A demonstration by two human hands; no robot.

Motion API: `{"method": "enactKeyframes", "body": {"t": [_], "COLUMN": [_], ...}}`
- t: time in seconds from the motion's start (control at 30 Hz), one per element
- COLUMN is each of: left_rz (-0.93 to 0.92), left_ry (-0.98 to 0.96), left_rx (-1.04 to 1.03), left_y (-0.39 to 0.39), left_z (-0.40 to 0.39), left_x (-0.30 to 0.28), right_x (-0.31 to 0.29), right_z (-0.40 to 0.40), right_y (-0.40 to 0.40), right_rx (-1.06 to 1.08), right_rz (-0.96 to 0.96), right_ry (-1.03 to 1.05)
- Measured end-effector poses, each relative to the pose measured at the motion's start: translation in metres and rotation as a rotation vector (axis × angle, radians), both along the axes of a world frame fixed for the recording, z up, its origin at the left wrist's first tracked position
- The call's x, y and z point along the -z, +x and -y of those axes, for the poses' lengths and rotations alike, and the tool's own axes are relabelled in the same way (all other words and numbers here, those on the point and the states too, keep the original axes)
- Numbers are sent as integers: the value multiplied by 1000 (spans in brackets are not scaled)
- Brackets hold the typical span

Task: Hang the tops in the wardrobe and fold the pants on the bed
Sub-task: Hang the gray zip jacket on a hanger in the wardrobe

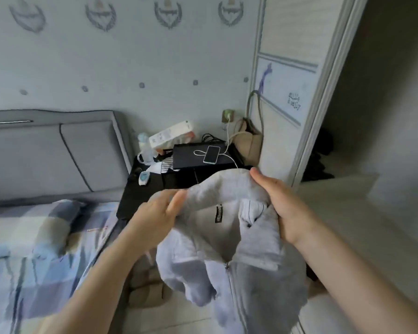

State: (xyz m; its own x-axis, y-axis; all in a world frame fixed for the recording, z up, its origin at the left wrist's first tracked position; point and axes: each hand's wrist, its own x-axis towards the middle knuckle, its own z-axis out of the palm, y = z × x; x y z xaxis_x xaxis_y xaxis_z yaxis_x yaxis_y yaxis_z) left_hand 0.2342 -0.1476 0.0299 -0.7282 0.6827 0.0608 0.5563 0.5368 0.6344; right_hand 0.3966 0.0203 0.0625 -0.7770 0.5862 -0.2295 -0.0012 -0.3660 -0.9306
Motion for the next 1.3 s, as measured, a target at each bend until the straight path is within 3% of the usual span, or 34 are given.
{"method": "enactKeyframes", "body": {"t": [0.13, 0.27, 0.37, 0.5, 0.57, 0.67, 0.7, 0.73, 0.83, 0.9, 0.97, 1.1, 1.2, 1.3], "left_rz": [27, -150, -11, 68, 10, -133, -66, 165, 1110, 1366, 1399, 1136, 1040, 1144], "left_ry": [124, 92, 38, 124, 131, 120, 118, 108, -66, -184, -236, -297, -168, 2], "left_rx": [487, 583, 721, 731, 735, 913, 945, 936, 828, 813, 875, 1108, 1175, 1128], "left_y": [19, 27, 23, 22, 23, 34, 40, 44, 48, 44, 38, 28, 21, 19], "left_z": [-78, -152, -194, -233, -254, -272, -275, -278, -290, -301, -312, -324, -341, -367], "left_x": [25, 59, 73, 58, 43, 22, 15, 9, -17, -36, -61, -111, -149, -182], "right_x": [2, -12, -36, -60, -71, -83, -86, -89, -97, -102, -105, -119, -138, -162], "right_z": [-29, -42, -57, -67, -64, -60, -60, -59, -57, -57, -61, -73, -85, -100], "right_y": [17, 34, 52, 75, 86, 96, 99, 101, 109, 112, 115, 117, 118, 115], "right_rx": [202, 391, 563, 730, 792, 892, 935, 972, 1067, 1127, 1202, 1359, 1424, 1455], "right_rz": [19, 50, 20, 58, 58, 77, 89, 96, 144, 191, 235, 252, 274, 342], "right_ry": [1, 45, 79, 144, 78, 83, 118, 154, 323, 430, 521, 613, 678, 834]}}
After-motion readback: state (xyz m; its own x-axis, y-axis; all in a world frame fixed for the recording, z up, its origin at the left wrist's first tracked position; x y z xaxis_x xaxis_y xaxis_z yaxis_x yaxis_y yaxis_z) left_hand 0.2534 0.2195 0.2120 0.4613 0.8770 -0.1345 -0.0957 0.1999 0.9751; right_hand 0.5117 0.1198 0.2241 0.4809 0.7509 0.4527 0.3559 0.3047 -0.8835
